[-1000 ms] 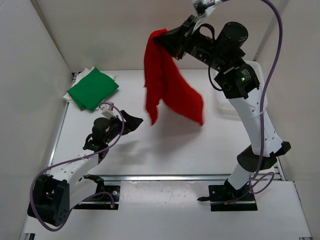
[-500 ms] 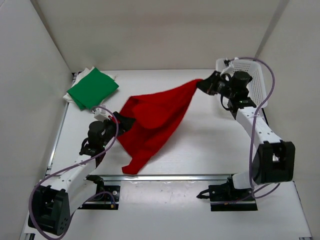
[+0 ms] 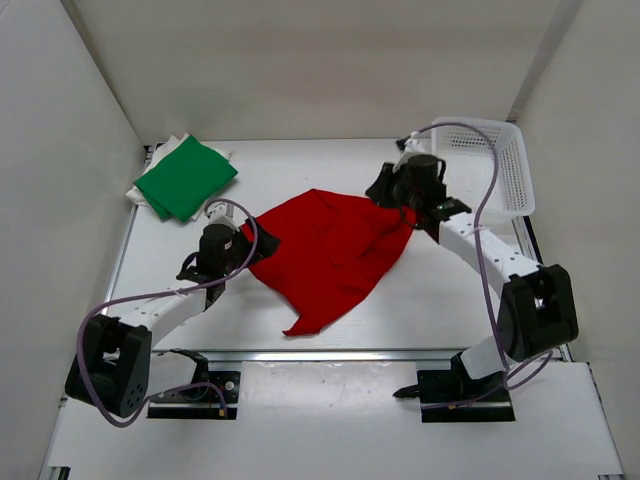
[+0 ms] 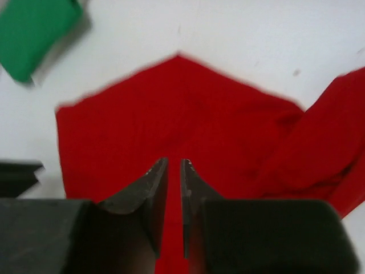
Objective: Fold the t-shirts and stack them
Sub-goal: Move the tshirt to the center of the board, then flatten out the tshirt
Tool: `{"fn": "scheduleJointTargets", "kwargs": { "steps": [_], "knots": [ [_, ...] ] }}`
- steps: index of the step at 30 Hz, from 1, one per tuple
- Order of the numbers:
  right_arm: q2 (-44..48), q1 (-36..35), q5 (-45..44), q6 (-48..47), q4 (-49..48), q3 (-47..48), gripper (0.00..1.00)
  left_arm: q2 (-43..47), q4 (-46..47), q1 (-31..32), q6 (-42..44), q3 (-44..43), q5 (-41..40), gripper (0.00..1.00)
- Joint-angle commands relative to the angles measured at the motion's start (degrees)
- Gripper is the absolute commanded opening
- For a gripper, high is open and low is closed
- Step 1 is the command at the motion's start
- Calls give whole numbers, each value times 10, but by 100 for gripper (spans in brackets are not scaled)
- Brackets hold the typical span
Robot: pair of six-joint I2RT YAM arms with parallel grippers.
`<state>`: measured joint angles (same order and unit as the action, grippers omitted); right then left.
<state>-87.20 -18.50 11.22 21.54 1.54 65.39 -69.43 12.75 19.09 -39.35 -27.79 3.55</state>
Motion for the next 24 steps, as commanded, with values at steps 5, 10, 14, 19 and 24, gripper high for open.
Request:
{"fn": "scheduleJointTargets", "kwargs": {
  "steps": [5, 10, 14, 19, 24],
  "knots": [
    [-69, -129, -88, -108, 51, -24, 27, -87, -51, 9, 37, -27, -25, 86],
    [-145, -188, -111, -145, 67, 14, 45, -111, -69, 20, 51, -29, -35, 77],
    [-169, -220, -153, -154, 76, 12, 47, -65, -99, 32, 59, -11, -92, 78],
    [-183, -238, -190, -147, 94, 11, 47, -77, -116, 46, 72, -17, -107, 83],
    [-189, -224, -195, -135, 83, 0, 38, -131, -89, 47, 67, -23, -77, 66]
  ]
}}
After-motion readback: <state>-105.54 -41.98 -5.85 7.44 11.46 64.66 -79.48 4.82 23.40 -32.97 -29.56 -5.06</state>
